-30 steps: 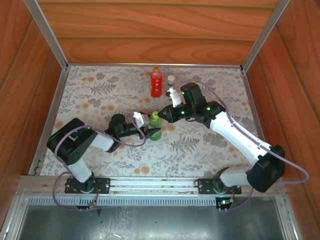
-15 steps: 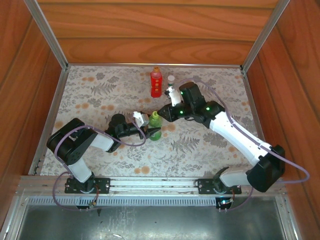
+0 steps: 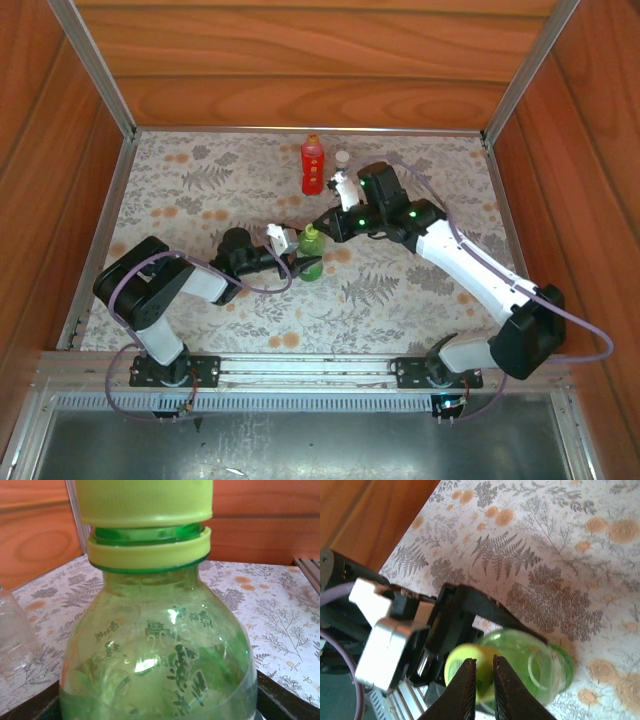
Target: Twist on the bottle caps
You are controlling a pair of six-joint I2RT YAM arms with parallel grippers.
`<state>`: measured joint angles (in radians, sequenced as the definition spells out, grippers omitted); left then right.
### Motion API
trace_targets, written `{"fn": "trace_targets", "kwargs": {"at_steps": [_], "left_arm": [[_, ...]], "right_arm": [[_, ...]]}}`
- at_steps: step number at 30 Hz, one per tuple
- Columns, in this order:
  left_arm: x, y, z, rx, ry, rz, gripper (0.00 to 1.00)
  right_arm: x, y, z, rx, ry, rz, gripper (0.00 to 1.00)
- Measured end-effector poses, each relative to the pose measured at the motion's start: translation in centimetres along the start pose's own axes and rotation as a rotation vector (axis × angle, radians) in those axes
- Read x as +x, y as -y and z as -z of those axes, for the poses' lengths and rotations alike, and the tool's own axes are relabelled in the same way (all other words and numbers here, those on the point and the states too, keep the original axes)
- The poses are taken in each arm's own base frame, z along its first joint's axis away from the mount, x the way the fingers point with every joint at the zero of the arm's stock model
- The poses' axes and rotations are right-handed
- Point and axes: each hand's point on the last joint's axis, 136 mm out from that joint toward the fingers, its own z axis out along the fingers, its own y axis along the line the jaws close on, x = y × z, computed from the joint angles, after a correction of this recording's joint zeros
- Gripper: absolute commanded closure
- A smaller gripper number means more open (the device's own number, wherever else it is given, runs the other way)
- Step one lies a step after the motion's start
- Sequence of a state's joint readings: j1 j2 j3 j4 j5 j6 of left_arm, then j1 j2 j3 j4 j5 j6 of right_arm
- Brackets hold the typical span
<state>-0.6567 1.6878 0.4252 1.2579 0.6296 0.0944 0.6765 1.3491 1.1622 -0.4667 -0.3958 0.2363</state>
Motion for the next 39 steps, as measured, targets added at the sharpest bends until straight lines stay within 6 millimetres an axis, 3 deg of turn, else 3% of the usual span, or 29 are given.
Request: {"fn": "trace_targets", "kwargs": {"at_steps": [5, 8, 14, 18, 22, 28, 36, 39], "left_arm": [[0.0, 0.0, 0.0, -0.003, 0.000, 0.002, 0.34], [0.0, -0.1, 0.0, -0.003, 0.000, 0.002, 0.34], [0.0, -0.1, 0.0, -0.003, 0.000, 0.002, 0.34], [0.0, -0.1, 0.0, -0.003, 0.000, 0.002, 0.34], [0.0, -0.1, 0.0, -0.003, -0.001, 0.002, 0.34], [0.0, -0.1, 0.0, -0.006, -0.001, 0.001, 0.34], [0.0, -0.1, -0.1, -0.014, -0.003, -0.001, 0.34], [0.0, -0.2, -0.1, -0.018, -0.003, 0.000, 0.34]], "right_arm": [[2.0, -0.6, 1.1, -0.028, -0.021, -0.011, 0.86], [2.2, -0.7, 1.5, -0.018, -0.015, -0.012, 0.81], [0.4, -0.1, 1.4, 0.035, 0.028, 0.009, 0.74], [-1.5, 0.3, 0.2, 0.044, 0.038, 0.020, 0.75], [-2.3, 0.6, -1.0, 0.036, 0.024, 0.030, 0.80], [-1.2, 0.1, -1.0, -0.003, 0.006, 0.030, 0.87], [2.3, -0.9, 1.1, -0.052, -0.010, 0.013, 0.88], [2.8, -1.2, 1.5, -0.049, -0.014, 0.014, 0.83]]}}
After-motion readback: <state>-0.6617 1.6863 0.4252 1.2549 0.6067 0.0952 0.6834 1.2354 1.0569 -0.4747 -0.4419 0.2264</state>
